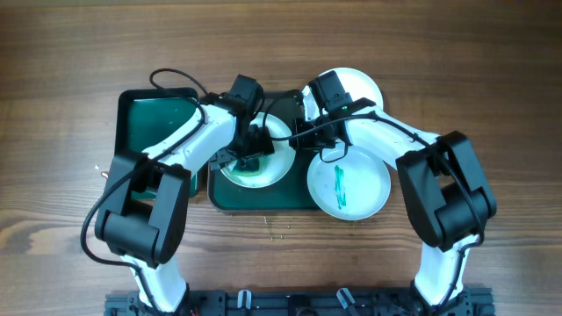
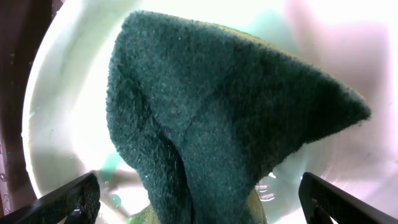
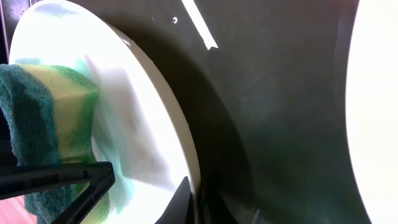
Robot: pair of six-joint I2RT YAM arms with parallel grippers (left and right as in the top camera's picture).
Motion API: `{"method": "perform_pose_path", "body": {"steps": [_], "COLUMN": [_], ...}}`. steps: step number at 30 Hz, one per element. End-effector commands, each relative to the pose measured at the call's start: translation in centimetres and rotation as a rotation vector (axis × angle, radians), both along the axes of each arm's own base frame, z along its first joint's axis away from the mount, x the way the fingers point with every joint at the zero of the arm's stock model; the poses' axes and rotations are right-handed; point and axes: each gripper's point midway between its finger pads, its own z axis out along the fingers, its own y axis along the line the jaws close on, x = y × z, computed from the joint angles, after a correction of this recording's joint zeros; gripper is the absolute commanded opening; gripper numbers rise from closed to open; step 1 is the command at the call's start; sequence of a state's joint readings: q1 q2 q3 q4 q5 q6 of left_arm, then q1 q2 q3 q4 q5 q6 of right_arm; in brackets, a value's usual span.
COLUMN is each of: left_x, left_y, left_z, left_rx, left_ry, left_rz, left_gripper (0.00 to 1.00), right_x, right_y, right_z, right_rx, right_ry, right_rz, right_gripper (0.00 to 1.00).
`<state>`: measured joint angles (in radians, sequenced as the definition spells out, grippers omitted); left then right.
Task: Clean dirty plates on tray and stack at the side
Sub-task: 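Scrub the left white plate with the sponge in the left gripper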
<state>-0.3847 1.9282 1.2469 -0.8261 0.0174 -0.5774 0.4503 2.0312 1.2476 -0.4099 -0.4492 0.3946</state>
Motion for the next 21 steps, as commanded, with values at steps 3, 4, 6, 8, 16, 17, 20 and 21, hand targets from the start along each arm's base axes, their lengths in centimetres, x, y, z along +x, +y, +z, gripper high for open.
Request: {"method": "perform_pose_path", "body": {"steps": [3, 4, 6, 8, 16, 17, 20, 21], "left_x": [0.21, 0.21, 0.21, 0.21, 0.21, 0.21, 0.21, 0.21], "left_y": [0.32, 0.32, 0.32, 0.32, 0.32, 0.32, 0.32, 0.32], "left_z": [-0.15, -0.15, -0.15, -0.15, -0.15, -0.15, -0.15, -0.15], "left_rx": [0.009, 0.009, 0.009, 0.009, 0.009, 0.009, 0.009, 0.009], "left_ry": [0.003, 0.003, 0.003, 0.003, 0.003, 0.003, 0.003, 0.003], "left_rz": [0.003, 0.003, 0.003, 0.003, 0.003, 0.003, 0.003, 0.003], "left_gripper": [1.00, 1.00, 1.00, 1.00, 1.00, 1.00, 1.00, 1.00], "right_x": [-0.27, -0.22, -0.22, -0.23, -0.32, -0.31, -0.30, -0.28], "right_y": [0.24, 0.26, 0.27, 0.26, 0.21, 0.21, 0.22, 0.23], "right_z": [-0.14, -0.12, -0.12, -0.13, -0.17, -0.17, -0.16, -0.15], "right_rx": [0.029, 0.031, 0.031, 0.030, 0.028, 0.028, 0.029, 0.029], "right_ry": [0.011, 0.011, 0.010, 0.011, 0.015, 0.015, 0.014, 0.014], "right_rz": [0.019, 0.016, 0.016, 0.017, 0.017, 0.017, 0.016, 0.016], "right_gripper": [0.04, 0.04, 0.04, 0.04, 0.04, 0.04, 0.04, 0.04]}}
